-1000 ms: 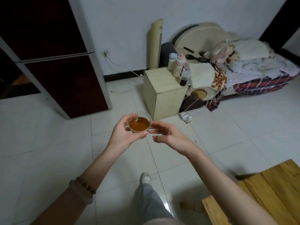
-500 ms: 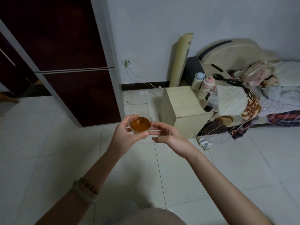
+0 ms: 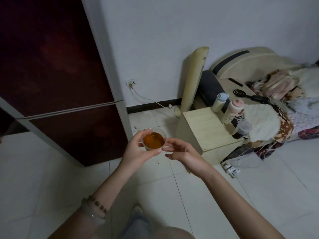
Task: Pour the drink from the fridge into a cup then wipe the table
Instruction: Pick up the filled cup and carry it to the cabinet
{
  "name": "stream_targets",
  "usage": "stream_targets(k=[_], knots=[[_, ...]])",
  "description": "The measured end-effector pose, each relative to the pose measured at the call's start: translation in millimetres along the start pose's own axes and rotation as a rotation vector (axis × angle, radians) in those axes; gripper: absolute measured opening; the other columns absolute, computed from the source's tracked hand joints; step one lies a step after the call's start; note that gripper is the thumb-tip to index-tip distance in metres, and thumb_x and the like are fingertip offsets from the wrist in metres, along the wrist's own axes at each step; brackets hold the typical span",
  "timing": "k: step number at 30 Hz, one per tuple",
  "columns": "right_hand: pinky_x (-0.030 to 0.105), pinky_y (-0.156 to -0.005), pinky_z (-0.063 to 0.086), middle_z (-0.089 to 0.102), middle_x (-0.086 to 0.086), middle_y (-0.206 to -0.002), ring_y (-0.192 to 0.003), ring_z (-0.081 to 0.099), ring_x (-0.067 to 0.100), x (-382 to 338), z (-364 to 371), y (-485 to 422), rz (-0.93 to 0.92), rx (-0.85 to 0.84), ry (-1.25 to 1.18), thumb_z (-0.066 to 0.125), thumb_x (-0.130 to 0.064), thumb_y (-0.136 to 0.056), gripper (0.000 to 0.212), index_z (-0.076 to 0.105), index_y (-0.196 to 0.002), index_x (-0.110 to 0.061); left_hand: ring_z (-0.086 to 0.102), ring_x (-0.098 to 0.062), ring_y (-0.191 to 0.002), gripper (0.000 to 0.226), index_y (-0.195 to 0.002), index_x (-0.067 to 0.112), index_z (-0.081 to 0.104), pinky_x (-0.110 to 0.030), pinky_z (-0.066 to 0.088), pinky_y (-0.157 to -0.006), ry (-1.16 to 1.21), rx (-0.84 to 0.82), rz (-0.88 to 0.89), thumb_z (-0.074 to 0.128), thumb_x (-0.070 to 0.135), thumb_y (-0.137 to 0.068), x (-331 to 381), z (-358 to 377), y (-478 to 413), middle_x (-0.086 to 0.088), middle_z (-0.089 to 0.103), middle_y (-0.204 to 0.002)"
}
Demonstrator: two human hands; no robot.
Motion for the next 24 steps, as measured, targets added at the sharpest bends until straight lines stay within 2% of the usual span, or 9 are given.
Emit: stream_targets(k=[5,9,12,15,19,22,24], knots=[[0.036,-0.097,0.048,0.061,0.01,-0.12,-0.117,0.055,0.02,-22.6,0.3,-68.6,-0.01,0.098,-0.041,0.049,-0.001,-0.064,0.057,0.059,-0.119,-0.013,0.055,-0.003,-0.112,0.068,-0.119,0.029,0.056,-0.019,0.042,-0.089,-0.023,-0.092,0.023,0.085,0.031,-0.057,-4.9,-29.4,-81.3,0.017,0.059,-0.118],[0.039,-0.098,0.046,0.06,0.014,-0.122,-0.118,0.053,0.024,-30.4,-11.1,-106.9,-0.005,0.167,-0.071,0.047,0.0,-0.063,0.059,0.059,-0.12,-0.01,0.054,-0.001,-0.11,0.066,-0.12,0.027,0.056,-0.021,0.045,-0.091,-0.025,-0.17,0.032,0.087,0.019,-0.062,-7.1,-32.8,-131.5,0.015,0.06,-0.117],[0.041,-0.098,0.047,0.06,0.012,-0.121,-0.117,0.053,0.024,-34.2,-29.4,-126.5,0.003,0.213,-0.073,0.048,-0.001,-0.064,0.057,0.059,-0.119,-0.014,0.055,0.001,-0.109,0.066,-0.119,0.03,0.056,-0.016,0.043,-0.087,-0.031,-0.231,0.036,0.088,0.022,-0.061,-11.9,-22.2,-166.0,0.018,0.06,-0.116],[0.041,-0.098,0.046,0.06,0.014,-0.122,-0.118,0.053,0.025,-33.9,-56.0,-140.9,0.018,0.272,-0.108,0.048,0.0,-0.063,0.059,0.058,-0.12,-0.011,0.057,-0.002,-0.108,0.067,-0.114,0.036,0.057,-0.024,0.047,-0.089,-0.026,-0.283,0.026,0.087,0.034,-0.054,-15.4,0.4,-199.7,0.023,0.061,-0.111],[0.041,-0.098,0.045,0.06,0.014,-0.121,-0.117,0.053,0.028,-27.1,-105.9,-158.2,0.021,0.346,-0.147,0.05,0.0,-0.065,0.059,0.056,-0.123,-0.01,0.057,-0.003,-0.107,0.063,-0.111,0.039,0.057,-0.028,0.049,-0.09,-0.027,-0.386,0.026,0.088,0.027,-0.058,-14.7,45.2,-245.5,0.022,0.061,-0.109],[0.041,-0.099,0.045,0.062,0.01,-0.12,-0.117,0.055,0.024,-21.4,-153.3,-170.3,0.016,0.413,-0.172,0.051,-0.002,-0.068,0.057,0.057,-0.123,-0.011,0.056,-0.003,-0.108,0.063,-0.116,0.036,0.055,-0.026,0.049,-0.089,-0.03,-0.474,0.043,0.087,0.025,-0.062,-7.1,87.4,-280.7,0.02,0.061,-0.111],[0.036,-0.098,0.047,0.064,0.009,-0.119,-0.115,0.057,0.02,-21.3,-187.8,-177.3,0.002,0.466,-0.179,0.051,-0.003,-0.069,0.055,0.057,-0.123,-0.01,0.056,0.002,-0.105,0.061,-0.114,0.036,0.055,-0.021,0.047,-0.087,-0.023,-0.532,0.041,0.086,0.02,-0.064,0.9,118.9,-305.4,0.019,0.061,-0.11]])
Point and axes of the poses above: each hand's wrist, its own y-axis away from the middle knuckle, its own z-axis out of the palm, x = y × z, the point moved 8 cm from there along -y, towards the middle knuckle
